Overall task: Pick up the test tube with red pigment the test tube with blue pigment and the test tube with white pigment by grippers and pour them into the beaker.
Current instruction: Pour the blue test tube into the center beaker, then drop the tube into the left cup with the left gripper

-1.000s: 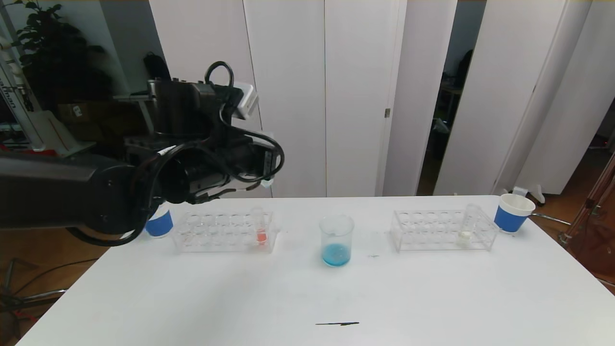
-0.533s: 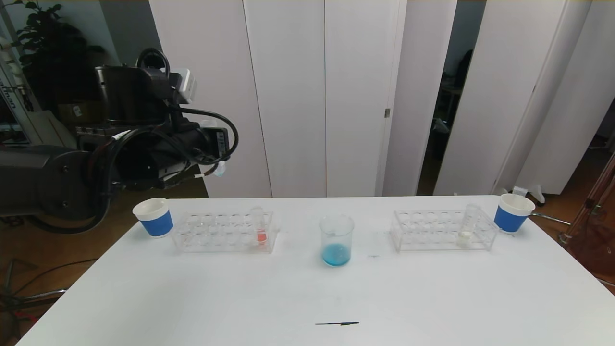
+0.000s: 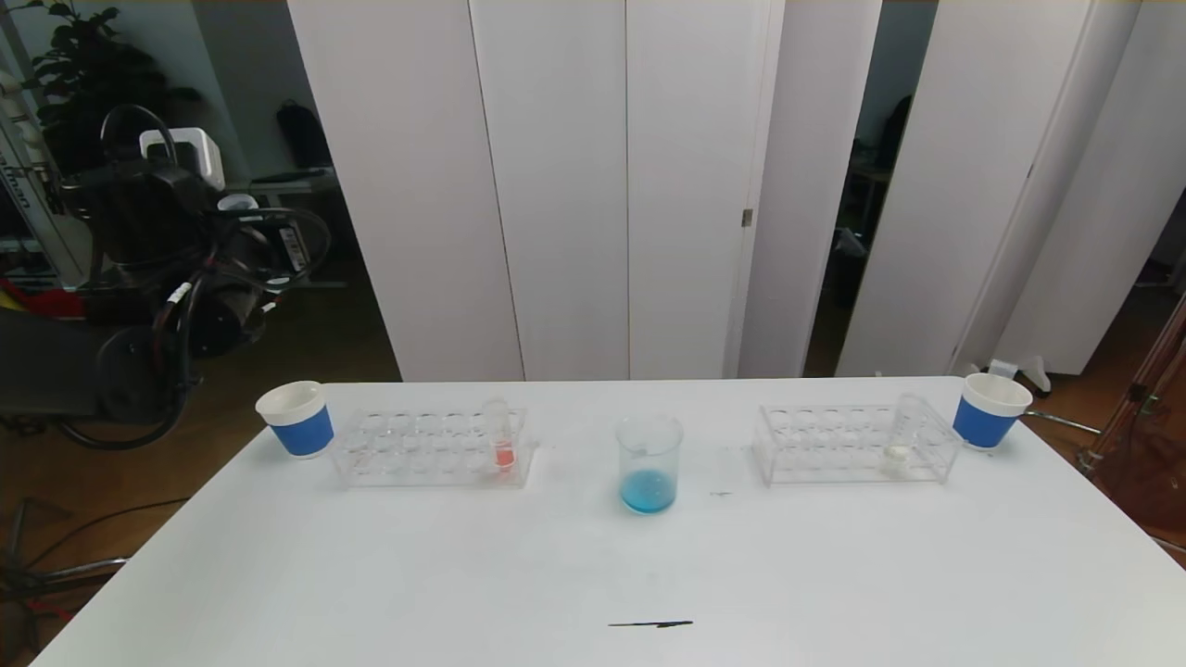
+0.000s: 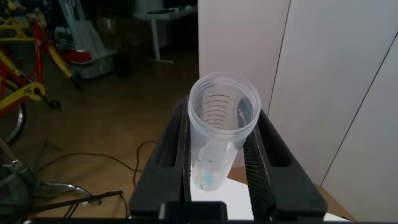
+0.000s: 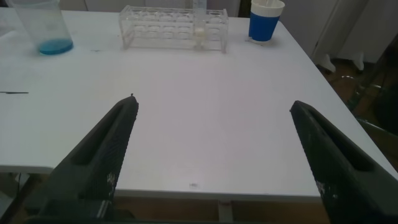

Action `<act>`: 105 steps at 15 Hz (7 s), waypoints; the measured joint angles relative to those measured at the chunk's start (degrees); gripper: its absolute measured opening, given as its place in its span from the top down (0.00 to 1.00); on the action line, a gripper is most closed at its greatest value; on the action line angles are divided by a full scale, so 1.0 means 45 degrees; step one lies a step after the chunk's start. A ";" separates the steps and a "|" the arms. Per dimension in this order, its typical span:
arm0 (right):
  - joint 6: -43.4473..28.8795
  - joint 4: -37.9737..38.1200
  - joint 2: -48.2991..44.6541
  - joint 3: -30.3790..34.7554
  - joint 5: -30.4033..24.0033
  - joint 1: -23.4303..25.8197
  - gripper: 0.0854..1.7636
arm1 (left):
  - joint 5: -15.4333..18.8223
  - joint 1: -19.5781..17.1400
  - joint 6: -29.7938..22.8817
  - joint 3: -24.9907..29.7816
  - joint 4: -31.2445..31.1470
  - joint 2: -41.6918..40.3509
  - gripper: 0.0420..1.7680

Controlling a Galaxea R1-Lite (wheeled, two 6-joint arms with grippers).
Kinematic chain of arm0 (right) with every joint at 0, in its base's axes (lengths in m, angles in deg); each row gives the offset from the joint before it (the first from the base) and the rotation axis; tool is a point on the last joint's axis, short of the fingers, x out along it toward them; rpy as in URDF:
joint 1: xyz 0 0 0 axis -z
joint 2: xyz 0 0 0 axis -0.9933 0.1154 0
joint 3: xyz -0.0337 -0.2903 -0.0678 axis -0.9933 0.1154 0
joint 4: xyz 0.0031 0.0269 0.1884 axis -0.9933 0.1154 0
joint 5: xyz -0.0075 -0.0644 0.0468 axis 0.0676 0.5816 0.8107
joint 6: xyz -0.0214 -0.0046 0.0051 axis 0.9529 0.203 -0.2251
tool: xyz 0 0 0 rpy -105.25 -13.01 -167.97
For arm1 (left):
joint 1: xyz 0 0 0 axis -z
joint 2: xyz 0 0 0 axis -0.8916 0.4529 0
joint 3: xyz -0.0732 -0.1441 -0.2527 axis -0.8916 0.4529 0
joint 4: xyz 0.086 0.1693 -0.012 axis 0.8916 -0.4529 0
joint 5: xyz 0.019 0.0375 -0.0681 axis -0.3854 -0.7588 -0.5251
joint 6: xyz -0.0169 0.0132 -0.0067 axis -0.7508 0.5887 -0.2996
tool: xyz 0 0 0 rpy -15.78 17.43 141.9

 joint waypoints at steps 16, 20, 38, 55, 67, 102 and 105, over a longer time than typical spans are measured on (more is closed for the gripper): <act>0.0000 0.0000 0.0000 0.0000 0.0000 0.0000 0.01 | 0.0412 -0.1823 -0.0106 0.0171 0.2370 0.4968 0.69; 0.0000 0.0000 0.0000 0.0000 0.0000 0.0000 0.01 | 0.0791 -0.1929 -0.0417 -0.0035 0.2546 0.5665 0.69; -0.0003 0.0000 0.0000 0.0000 0.0000 0.0000 0.01 | 0.1227 -0.1807 -0.0171 0.1923 0.2351 0.3186 0.01; -0.0003 0.0005 0.0000 0.0000 -0.0005 0.0000 0.01 | 0.0956 0.1896 0.0233 1.0462 -0.7163 -1.4157 0.01; 0.0000 -0.0011 0.0000 0.0000 0.0003 -0.0005 0.01 | 0.5432 0.0450 -0.0306 1.1565 -1.4447 -2.3547 0.01; 0.0005 -0.0005 0.0000 0.0000 0.0000 0.0000 0.01 | 0.4884 0.0474 -0.0737 1.4810 -1.1895 -2.4365 0.01; 0.0005 -0.0005 0.0000 0.0000 0.0003 0.0000 0.01 | 0.4901 0.0474 -0.0691 1.5143 -1.1221 -2.4360 0.01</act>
